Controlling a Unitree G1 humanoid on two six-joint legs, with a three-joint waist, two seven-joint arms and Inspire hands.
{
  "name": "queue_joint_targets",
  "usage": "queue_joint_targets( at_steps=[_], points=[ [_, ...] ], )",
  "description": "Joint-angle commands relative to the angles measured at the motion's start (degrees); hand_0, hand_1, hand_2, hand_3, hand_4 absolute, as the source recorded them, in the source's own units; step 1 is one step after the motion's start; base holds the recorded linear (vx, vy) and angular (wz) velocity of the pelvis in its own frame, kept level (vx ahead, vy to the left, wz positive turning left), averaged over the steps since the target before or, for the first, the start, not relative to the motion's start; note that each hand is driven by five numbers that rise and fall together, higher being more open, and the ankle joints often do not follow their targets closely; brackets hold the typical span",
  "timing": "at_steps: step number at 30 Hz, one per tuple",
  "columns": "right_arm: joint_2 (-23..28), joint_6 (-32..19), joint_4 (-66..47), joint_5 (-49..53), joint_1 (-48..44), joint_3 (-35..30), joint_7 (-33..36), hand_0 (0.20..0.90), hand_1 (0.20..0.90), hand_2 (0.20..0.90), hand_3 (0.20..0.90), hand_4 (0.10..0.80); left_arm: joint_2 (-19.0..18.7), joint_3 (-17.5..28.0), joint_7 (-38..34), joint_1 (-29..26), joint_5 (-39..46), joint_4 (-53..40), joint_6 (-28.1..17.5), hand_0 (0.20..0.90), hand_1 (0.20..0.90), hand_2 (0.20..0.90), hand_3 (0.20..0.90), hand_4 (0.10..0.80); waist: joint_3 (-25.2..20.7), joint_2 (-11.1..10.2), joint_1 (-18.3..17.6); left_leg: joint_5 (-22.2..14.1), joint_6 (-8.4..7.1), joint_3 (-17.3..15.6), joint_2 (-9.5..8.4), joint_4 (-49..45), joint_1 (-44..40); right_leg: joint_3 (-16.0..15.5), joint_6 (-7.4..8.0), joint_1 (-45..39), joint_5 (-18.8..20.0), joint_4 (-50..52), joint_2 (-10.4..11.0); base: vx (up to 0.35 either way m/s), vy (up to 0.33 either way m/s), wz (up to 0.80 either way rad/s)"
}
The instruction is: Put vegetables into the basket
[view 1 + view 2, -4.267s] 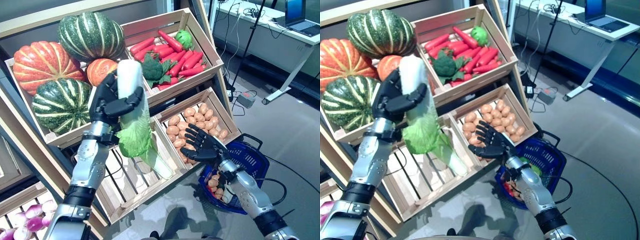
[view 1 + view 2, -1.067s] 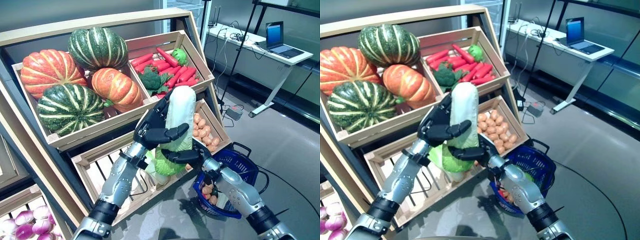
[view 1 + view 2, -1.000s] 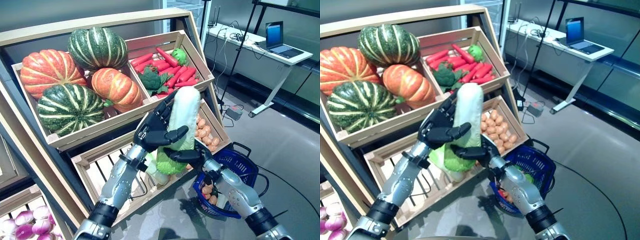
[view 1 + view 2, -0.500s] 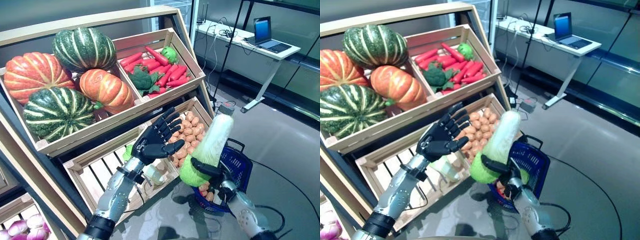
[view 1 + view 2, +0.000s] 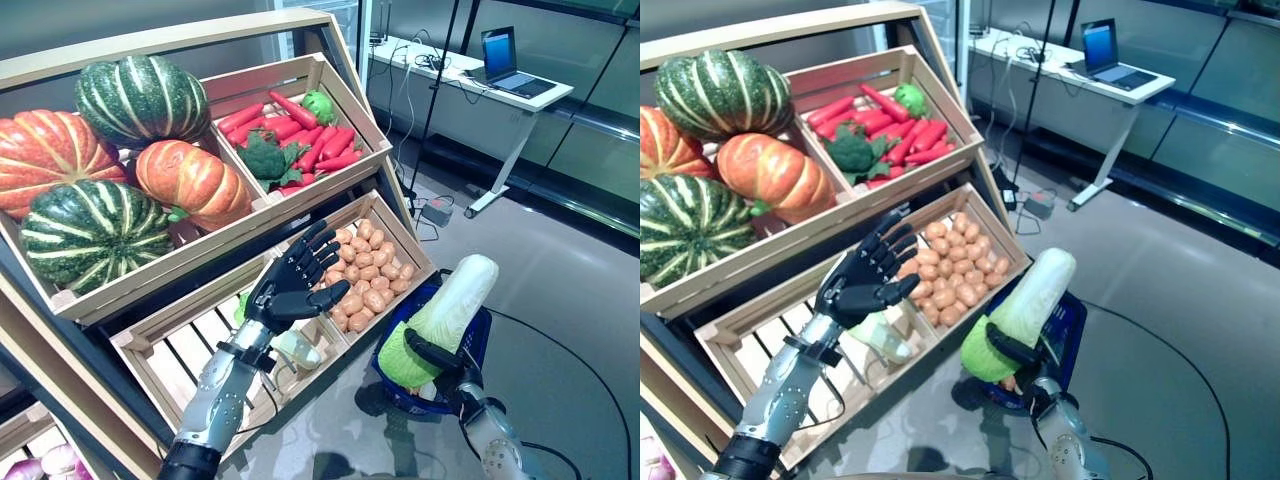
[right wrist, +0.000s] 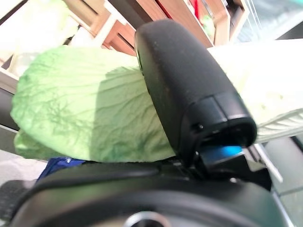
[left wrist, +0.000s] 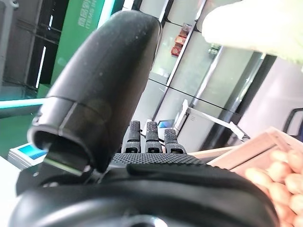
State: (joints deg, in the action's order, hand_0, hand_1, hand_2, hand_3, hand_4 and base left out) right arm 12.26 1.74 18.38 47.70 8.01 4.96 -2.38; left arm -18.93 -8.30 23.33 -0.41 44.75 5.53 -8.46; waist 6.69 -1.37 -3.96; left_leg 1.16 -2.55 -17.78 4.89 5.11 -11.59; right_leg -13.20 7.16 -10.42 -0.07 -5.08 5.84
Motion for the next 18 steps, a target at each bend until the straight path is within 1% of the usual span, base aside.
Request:
queue_joint_targets(
  at_steps=[1, 5, 8, 10, 12, 13, 14, 15, 16, 17, 18],
  points=[
    [-1.03, -9.20, -3.22, 2.18, -5.63, -4.56, -0.13, 0.300, 0.300, 0.300, 0.300, 0.400, -1.11, 3.27, 0.78, -4.30, -1.63, -3.21, -7.67, 0.900, 0.900, 0.900, 0.900, 0.800, 0.17, 0.86, -0.08, -6.94, 1.78, -0.39, -1.12, -0.11, -1.45, -1.78, -2.79, -0.48, -2.15, 0.08, -0.96, 0.052, -0.017, 0.00],
    [-0.55, -10.40, -3.26, 1.47, -6.05, -4.89, 0.97, 0.300, 0.300, 0.300, 0.300, 0.400, -2.26, 3.84, -1.72, -3.04, -5.07, -4.10, -8.68, 0.900, 0.900, 0.900, 0.900, 0.800, 0.85, 1.03, 0.42, -6.88, 1.84, -0.27, -1.26, -0.11, -1.30, -1.91, -2.81, -0.30, -2.18, 0.08, -0.92, 0.070, -0.015, 0.00],
    [0.03, -9.70, -2.86, -1.06, -6.69, -4.61, 2.05, 0.300, 0.300, 0.300, 0.300, 0.400, -3.21, 4.17, -5.45, -2.57, -9.44, -4.57, -11.26, 0.900, 0.900, 0.900, 0.900, 0.800, 1.53, 1.24, 0.78, -6.62, 1.82, -0.30, -1.39, -0.11, -0.89, -2.10, -2.83, 0.09, -2.19, 0.08, -0.78, 0.071, -0.006, 0.00],
    [1.37, -10.12, -1.89, -2.65, -7.66, -4.28, 3.25, 0.300, 0.300, 0.300, 0.300, 0.400, -4.69, 4.29, -9.47, -3.05, -14.74, -4.95, -14.74, 0.900, 0.900, 0.900, 0.900, 0.800, 2.91, 1.52, 1.17, -5.98, 1.86, 0.02, -1.59, -0.11, 0.34, -2.40, -3.04, 1.07, -1.90, 0.08, -0.72, 0.000, 0.000, 0.00],
    [3.15, -12.52, -0.59, -6.88, -9.15, -4.38, 6.02, 0.300, 0.300, 0.300, 0.300, 0.400, -6.05, 4.28, -13.05, -4.35, -19.83, -4.85, -17.77, 0.900, 0.900, 0.900, 0.900, 0.800, 4.33, 1.77, 1.55, -5.66, 1.86, 0.45, -1.60, -0.65, 2.08, -2.72, -3.22, 2.84, -2.34, 1.44, -0.58, -0.055, -0.013, 0.01],
    [4.51, -13.30, -0.08, -7.62, -10.11, -4.54, 7.04, 0.300, 0.300, 0.300, 0.300, 0.400, -6.76, 4.27, -15.35, -5.03, -22.34, -5.04, -18.75, 0.900, 0.900, 0.900, 0.900, 0.800, 5.10, 1.90, 1.73, -5.80, 1.86, 0.80, -1.55, -1.82, 3.38, -2.75, -3.35, 4.02, -2.70, 2.64, -0.42, -0.157, -0.041, 0.02],
    [7.41, -14.34, 1.05, -8.50, -13.18, -5.21, 8.65, 0.300, 0.300, 0.300, 0.300, 0.400, -9.11, 4.23, -21.85, -7.18, -30.56, -4.91, -21.19, 0.900, 0.900, 0.900, 0.900, 0.800, 7.56, 2.07, 2.11, -6.07, 1.67, 1.53, -1.34, -4.45, 6.33, -2.81, -3.68, 6.49, -3.23, 4.94, -0.01, -0.223, -0.056, 0.04],
    [9.42, -14.56, 2.09, -8.82, -15.81, -5.54, 9.67, 0.300, 0.300, 0.300, 0.300, 0.400, -10.93, 3.95, -27.02, -9.16, -36.46, -4.39, -22.12, 0.900, 0.900, 0.900, 0.900, 0.800, 9.36, 2.23, 2.36, -6.34, 1.44, 2.03, -1.23, -6.28, 8.37, -2.92, -3.91, 8.09, -3.52, 6.31, 0.24, -0.284, -0.063, 0.04],
    [11.29, -14.39, 3.00, -8.78, -18.43, -5.67, 10.47, 0.300, 0.300, 0.300, 0.300, 0.400, -12.74, 3.42, -31.78, -11.05, -41.61, -3.69, -22.34, 0.900, 0.900, 0.900, 0.900, 0.800, 10.92, 2.39, 2.54, -6.59, 1.24, 2.38, -1.18, -7.97, 10.23, -3.04, -4.03, 9.50, -3.71, 7.45, 0.46, -0.209, -0.035, 0.04],
    [12.12, -14.26, 3.52, -8.73, -19.76, -5.67, 10.77, 0.300, 0.300, 0.300, 0.300, 0.400, -13.60, 3.12, -33.92, -12.04, -43.08, -3.38, -22.36, 0.900, 0.900, 0.900, 0.900, 0.800, 11.63, 2.49, 2.61, -6.74, 1.16, 2.45, -1.15, -8.81, 11.12, -3.14, -4.09, 10.22, -3.80, 8.03, 0.59, -0.215, -0.013, 0.11],
    [13.88, -13.85, 5.06, -8.33, -22.90, -5.52, 11.39, 0.300, 0.300, 0.300, 0.300, 0.400, -15.72, 2.48, -37.96, -14.39, -47.30, -2.72, -20.96, 0.900, 0.900, 0.900, 0.900, 0.800, 13.23, 2.70, 2.73, -7.09, 0.99, 2.45, -1.03, -10.75, 13.09, -3.45, -4.24, 11.88, -4.07, 9.51, 0.91, -0.268, -0.010, 0.14]
  ],
)
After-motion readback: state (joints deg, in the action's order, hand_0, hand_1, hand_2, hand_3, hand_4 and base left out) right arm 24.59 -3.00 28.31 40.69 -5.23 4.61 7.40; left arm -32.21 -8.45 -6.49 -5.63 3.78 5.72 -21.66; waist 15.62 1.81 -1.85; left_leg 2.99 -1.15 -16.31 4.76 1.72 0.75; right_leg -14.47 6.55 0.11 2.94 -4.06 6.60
